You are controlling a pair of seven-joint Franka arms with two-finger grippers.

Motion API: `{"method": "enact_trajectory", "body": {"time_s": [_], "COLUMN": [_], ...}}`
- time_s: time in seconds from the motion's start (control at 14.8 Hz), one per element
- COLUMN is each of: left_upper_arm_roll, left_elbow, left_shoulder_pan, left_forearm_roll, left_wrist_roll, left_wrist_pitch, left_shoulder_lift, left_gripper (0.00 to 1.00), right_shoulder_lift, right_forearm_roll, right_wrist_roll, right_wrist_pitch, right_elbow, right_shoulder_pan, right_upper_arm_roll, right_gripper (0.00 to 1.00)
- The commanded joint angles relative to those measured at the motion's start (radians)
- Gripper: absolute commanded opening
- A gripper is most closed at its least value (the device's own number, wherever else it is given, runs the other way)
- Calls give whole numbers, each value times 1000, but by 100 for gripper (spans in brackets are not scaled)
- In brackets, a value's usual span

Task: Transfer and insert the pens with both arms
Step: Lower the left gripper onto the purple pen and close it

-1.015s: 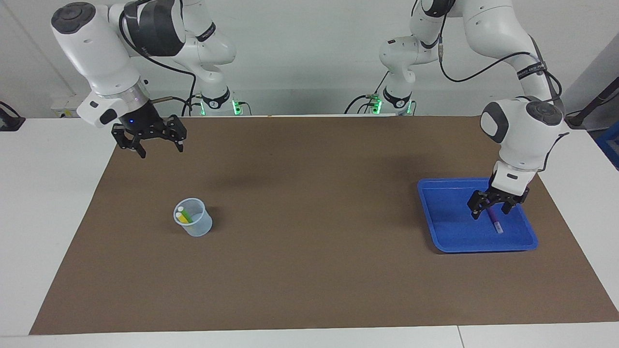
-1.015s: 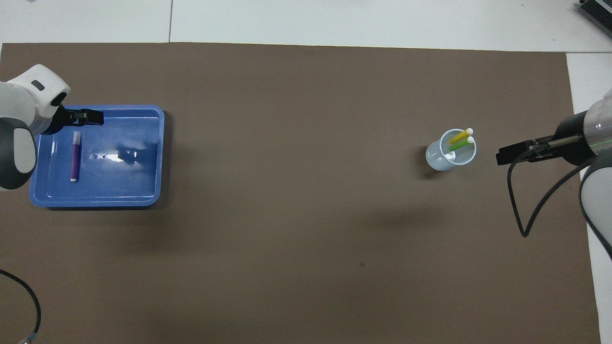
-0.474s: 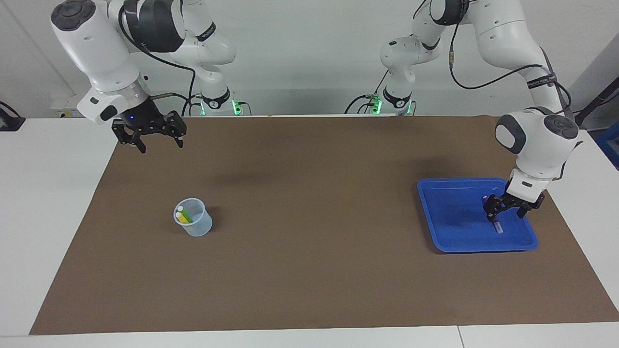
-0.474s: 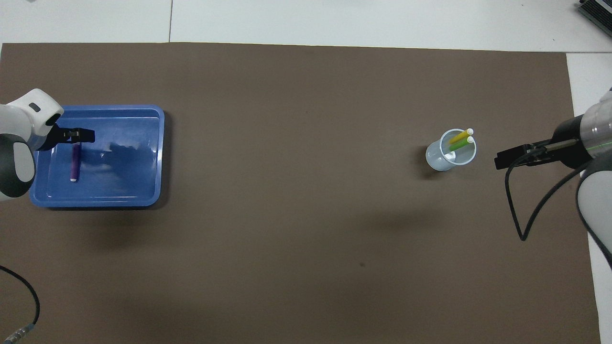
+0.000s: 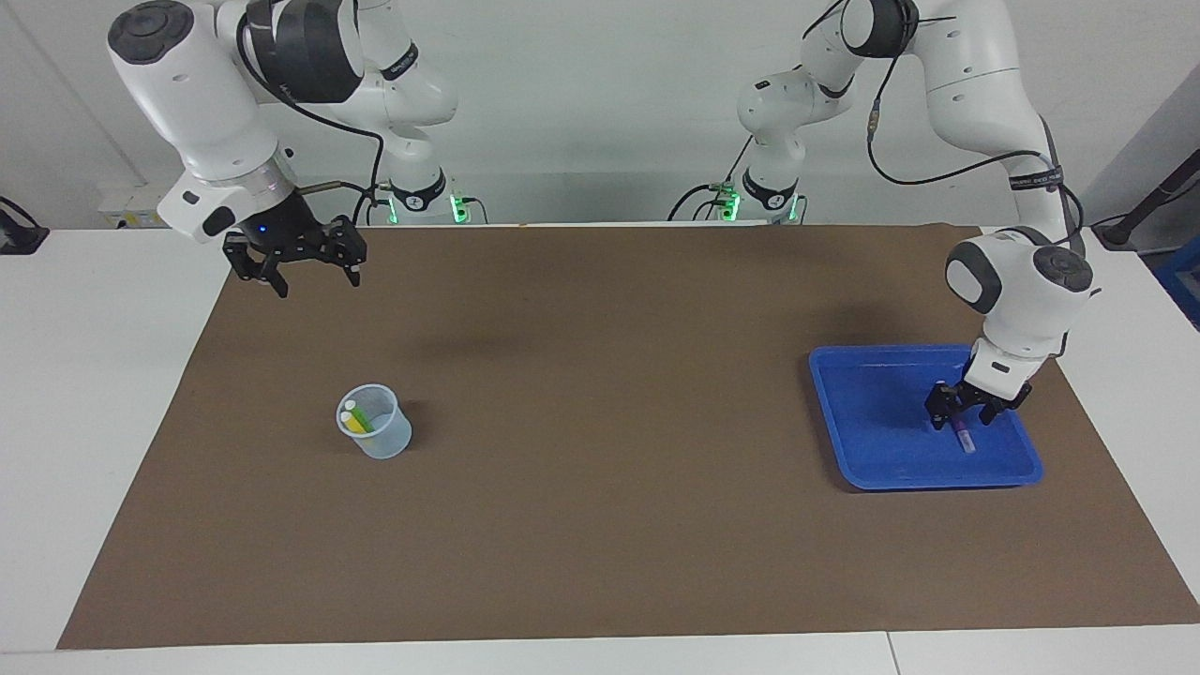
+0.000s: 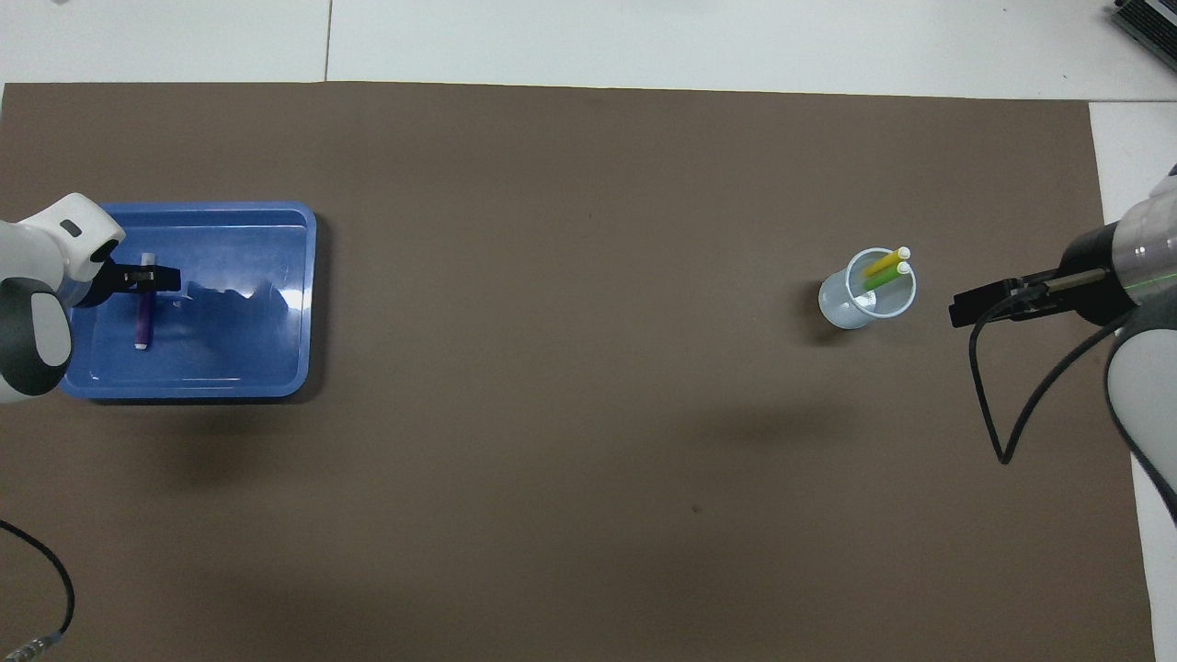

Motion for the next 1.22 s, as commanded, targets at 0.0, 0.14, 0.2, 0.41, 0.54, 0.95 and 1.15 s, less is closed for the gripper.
{"method": "enact_trajectory", "body": {"time_s": [0.0,0.14,0.2,0.41,0.54,0.95,1.15], "left_upper_arm_roll": [-6,-6,-6,-6,-6,-8,-10], "left_elbow": [-22,-29,-34,-48,-48,-34,29], "left_shoulder_pan": [20,20,20,20,18,9,6], "left_forearm_roll": [9,9,9,9,9,9,3], "left_wrist_roll": [23,23,24,23,23,20,14], "left_wrist_pitch": [29,35,35,51,49,35,-46], "left_shoulder_lift": [0,0,0,0,0,1,6], "left_gripper": [83,72,69,54,41,0,0], "right_shoulder_lift": [-25,-25,-25,-25,-25,-25,-27], "right_forearm_roll": [-27,-27,-27,-27,-27,-17,-17], "right_wrist_roll": [26,26,26,28,31,34,34], "right_wrist_pitch": [3,0,-5,-8,-12,-3,-3], "right_elbow": [-27,-27,-27,-27,-27,-27,-30], "right_shoulder_pan": [-1,-1,-1,-1,-1,-1,0], "right_upper_arm_roll": [8,8,8,8,8,8,9], "right_gripper": [100,100,100,100,100,100,100]}}
